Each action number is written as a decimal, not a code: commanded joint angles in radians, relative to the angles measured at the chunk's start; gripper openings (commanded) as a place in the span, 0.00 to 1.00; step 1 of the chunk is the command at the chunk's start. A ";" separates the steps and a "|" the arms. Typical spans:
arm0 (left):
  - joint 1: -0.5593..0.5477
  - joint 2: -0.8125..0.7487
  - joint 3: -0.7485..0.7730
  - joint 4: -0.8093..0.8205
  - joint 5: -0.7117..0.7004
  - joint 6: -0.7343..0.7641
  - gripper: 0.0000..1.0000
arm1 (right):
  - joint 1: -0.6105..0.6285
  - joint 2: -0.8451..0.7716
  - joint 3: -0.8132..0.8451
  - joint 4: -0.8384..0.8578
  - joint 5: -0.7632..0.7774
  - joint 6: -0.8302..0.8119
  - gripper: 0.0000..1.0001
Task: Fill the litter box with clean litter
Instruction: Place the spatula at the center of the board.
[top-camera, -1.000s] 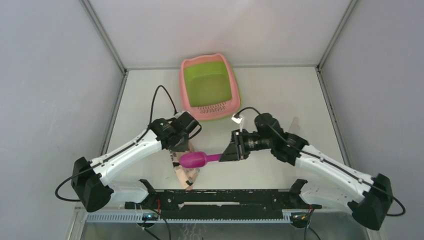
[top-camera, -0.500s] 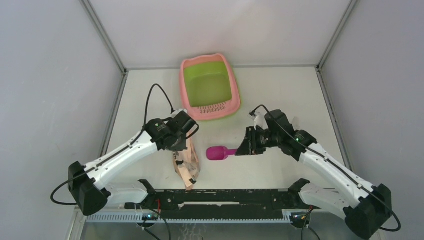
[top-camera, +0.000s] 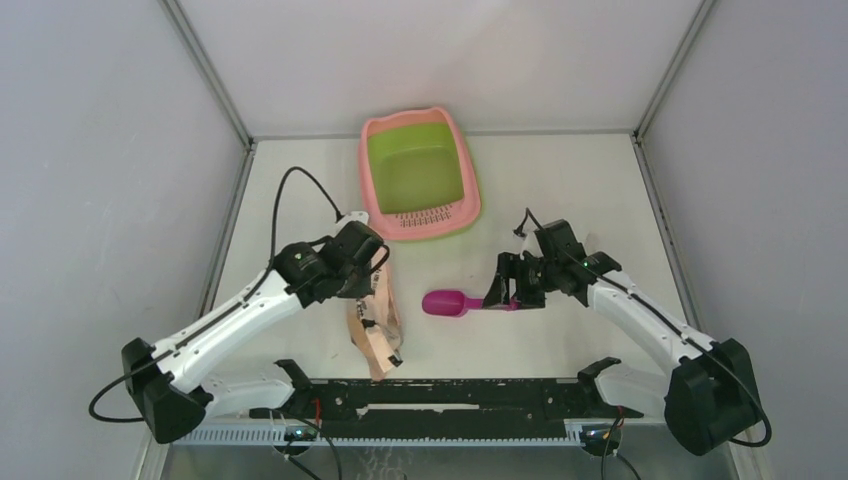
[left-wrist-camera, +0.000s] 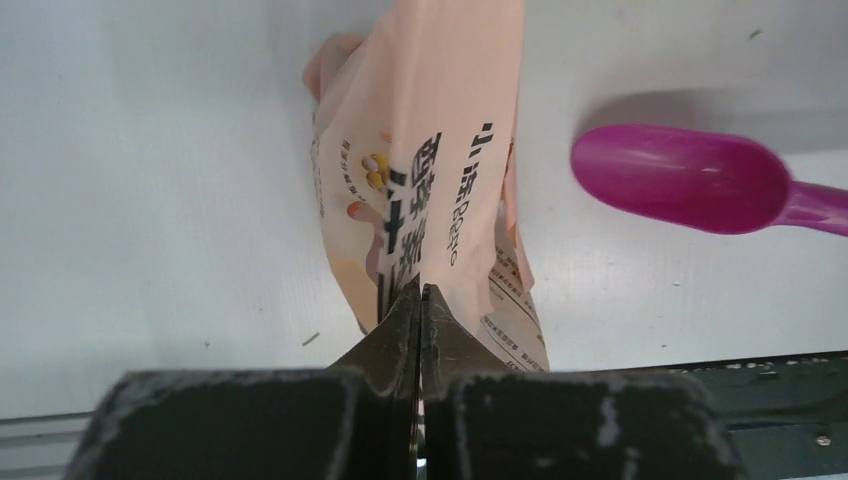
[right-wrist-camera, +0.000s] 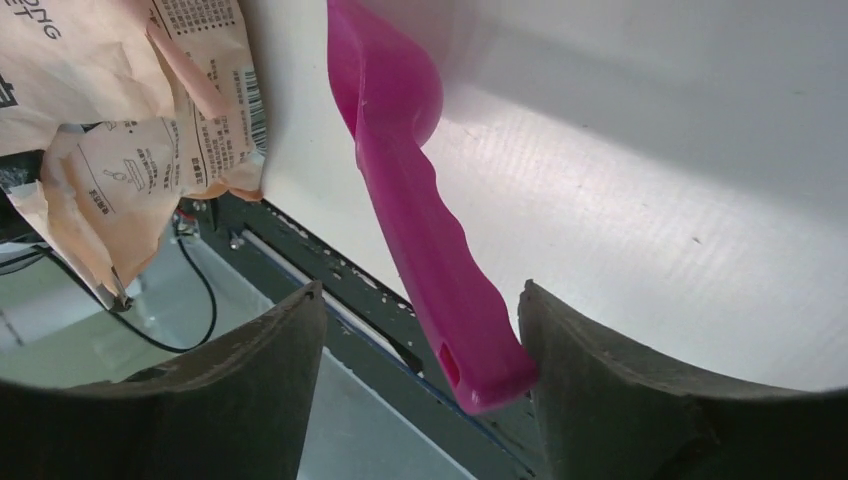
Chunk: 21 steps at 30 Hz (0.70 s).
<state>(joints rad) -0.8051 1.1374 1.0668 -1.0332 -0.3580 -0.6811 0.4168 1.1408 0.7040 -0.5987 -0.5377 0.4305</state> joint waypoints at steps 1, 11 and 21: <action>0.010 -0.082 -0.021 0.084 0.013 0.014 0.00 | -0.002 -0.080 0.090 -0.078 0.095 -0.045 0.78; 0.032 -0.092 -0.074 0.136 0.040 0.015 0.00 | 0.090 -0.180 0.220 -0.200 0.295 -0.005 0.82; 0.048 -0.099 -0.099 0.147 0.037 0.014 0.00 | 0.161 -0.042 0.135 0.253 -0.085 0.028 0.80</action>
<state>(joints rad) -0.7734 1.0531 1.0046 -0.9035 -0.3168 -0.6807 0.5320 1.0031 0.8608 -0.6430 -0.4175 0.4294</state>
